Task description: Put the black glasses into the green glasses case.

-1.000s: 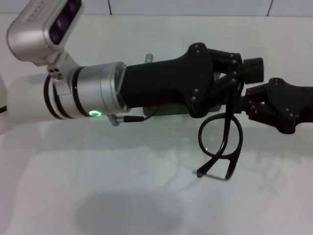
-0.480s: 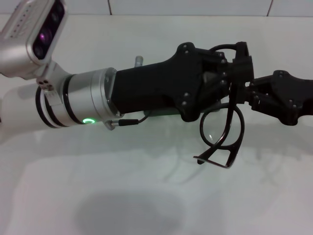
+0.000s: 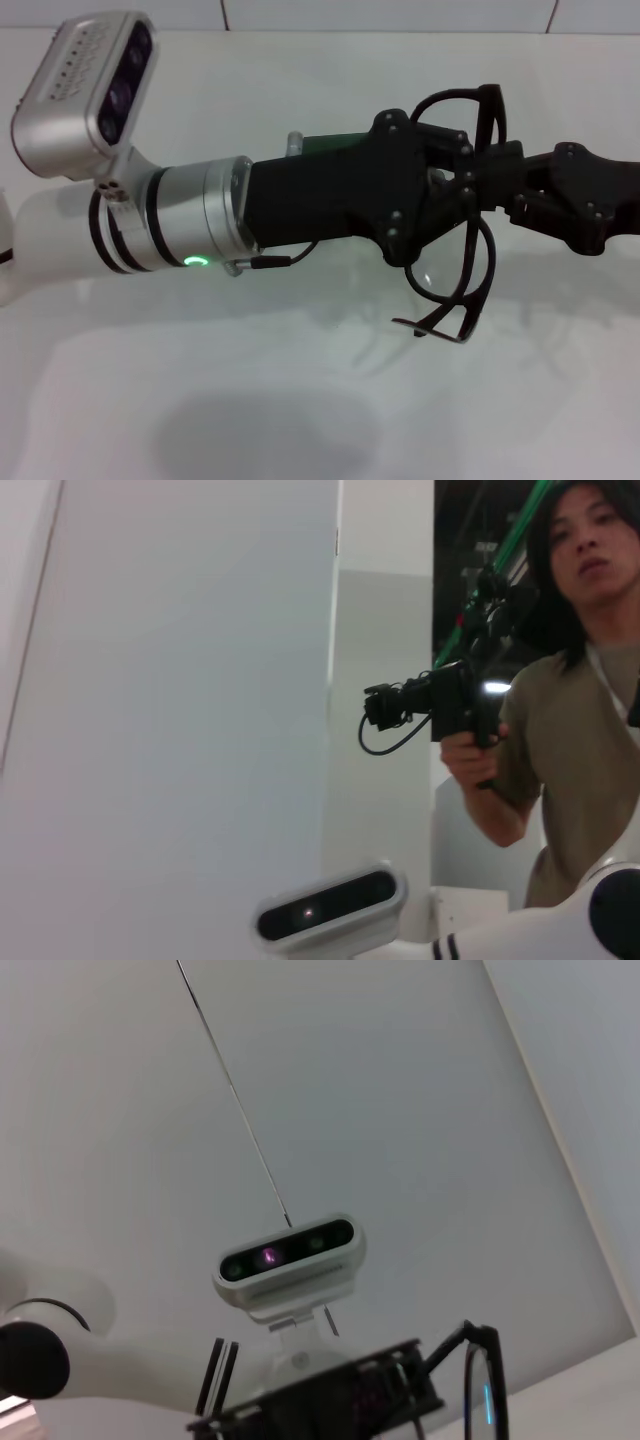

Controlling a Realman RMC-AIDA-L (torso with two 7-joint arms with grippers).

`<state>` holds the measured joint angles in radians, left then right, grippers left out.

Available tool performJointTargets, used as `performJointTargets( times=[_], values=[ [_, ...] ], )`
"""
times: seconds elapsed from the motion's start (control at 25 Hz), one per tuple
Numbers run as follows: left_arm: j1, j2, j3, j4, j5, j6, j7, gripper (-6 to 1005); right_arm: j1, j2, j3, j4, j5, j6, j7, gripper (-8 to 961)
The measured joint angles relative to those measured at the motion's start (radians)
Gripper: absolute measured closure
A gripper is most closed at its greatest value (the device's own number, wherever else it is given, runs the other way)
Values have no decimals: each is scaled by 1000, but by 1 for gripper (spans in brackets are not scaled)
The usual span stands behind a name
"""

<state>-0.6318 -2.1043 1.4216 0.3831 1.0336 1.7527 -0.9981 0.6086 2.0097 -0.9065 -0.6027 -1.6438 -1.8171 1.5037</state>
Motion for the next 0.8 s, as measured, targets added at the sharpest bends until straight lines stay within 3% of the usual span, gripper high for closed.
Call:
performJointTargets(
  times=[0.8],
  values=[
    [3,-3,0,-23,-4,-50,61,965,4,-1,0,4,24,-5,0,894]
  ],
)
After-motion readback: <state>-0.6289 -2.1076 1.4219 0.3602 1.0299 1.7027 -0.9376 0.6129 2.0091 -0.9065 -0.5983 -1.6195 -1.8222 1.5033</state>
